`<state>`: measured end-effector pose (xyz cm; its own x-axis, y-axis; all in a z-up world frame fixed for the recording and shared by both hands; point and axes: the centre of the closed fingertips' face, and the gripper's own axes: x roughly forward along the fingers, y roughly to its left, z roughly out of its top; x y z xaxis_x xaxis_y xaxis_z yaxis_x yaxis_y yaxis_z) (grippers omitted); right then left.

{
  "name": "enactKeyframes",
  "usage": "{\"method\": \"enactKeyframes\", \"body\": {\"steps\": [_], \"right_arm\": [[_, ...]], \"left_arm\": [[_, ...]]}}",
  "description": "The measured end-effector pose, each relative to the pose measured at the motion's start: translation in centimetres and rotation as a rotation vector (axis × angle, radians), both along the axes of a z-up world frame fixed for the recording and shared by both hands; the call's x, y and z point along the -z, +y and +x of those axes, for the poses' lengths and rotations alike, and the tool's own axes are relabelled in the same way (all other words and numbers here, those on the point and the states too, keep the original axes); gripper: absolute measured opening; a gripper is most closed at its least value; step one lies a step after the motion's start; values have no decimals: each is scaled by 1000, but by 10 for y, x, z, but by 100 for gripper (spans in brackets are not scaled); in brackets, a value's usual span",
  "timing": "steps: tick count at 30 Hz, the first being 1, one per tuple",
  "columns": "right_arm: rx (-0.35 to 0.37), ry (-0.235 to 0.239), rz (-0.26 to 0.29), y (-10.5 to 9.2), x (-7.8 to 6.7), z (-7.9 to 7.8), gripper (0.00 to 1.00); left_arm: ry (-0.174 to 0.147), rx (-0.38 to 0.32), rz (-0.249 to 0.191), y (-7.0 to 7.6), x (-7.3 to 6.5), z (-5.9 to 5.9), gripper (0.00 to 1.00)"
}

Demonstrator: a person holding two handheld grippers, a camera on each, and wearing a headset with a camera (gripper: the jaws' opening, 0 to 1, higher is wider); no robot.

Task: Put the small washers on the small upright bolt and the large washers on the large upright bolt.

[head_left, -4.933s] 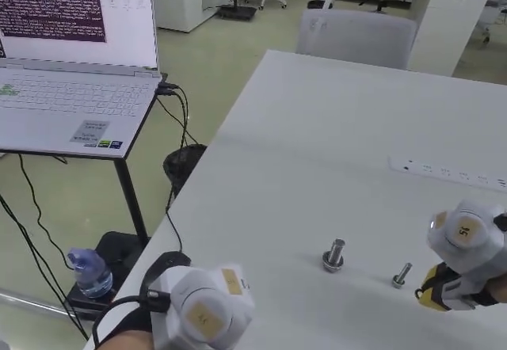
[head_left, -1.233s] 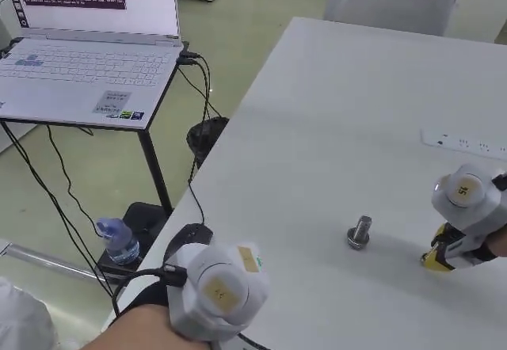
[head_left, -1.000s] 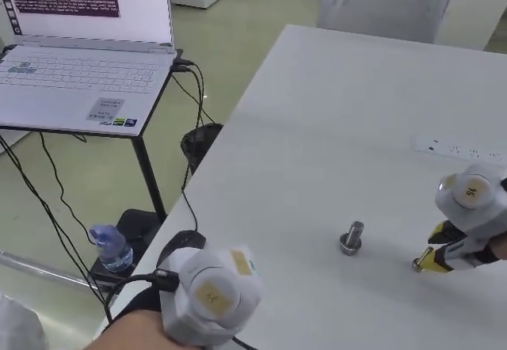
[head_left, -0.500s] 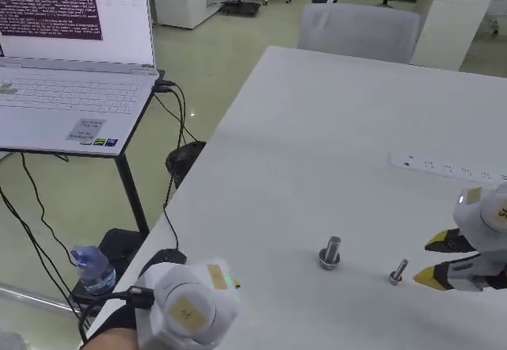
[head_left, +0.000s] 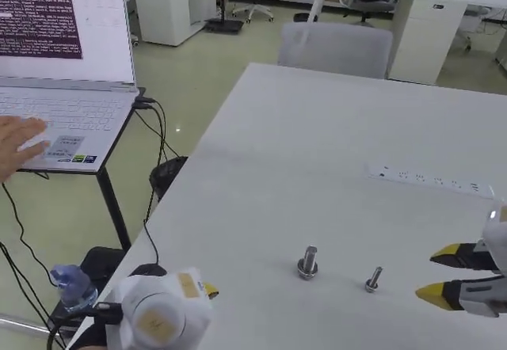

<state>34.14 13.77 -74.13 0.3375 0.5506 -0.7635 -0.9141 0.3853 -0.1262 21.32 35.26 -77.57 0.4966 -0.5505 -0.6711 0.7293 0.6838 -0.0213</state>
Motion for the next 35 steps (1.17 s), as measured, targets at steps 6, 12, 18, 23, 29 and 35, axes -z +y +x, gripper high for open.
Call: {"method": "enactKeyframes", "body": {"steps": [6,12,18,23,29,35], "right_arm": [[72,1,90,-12,-7,-13,43],[121,10,157,-22,-11,-32,45],[173,-21,277,-21,-24,-46,56],[203,-22,328,-23,-25,-59,62],[226,-30,347,-29,-11,-66,66],[279,-14,389,-36,7,-77,71]], "left_arm": [[-1,-22,-25,2,-4,-2,86],[-8,-47,-63,3,-9,-6,86],[-15,-72,-93,2,-11,-10,86],[-25,-98,-117,1,-15,-11,87],[-29,-124,-130,2,-14,-15,88],[-38,-137,-125,1,-14,-19,88]]}}
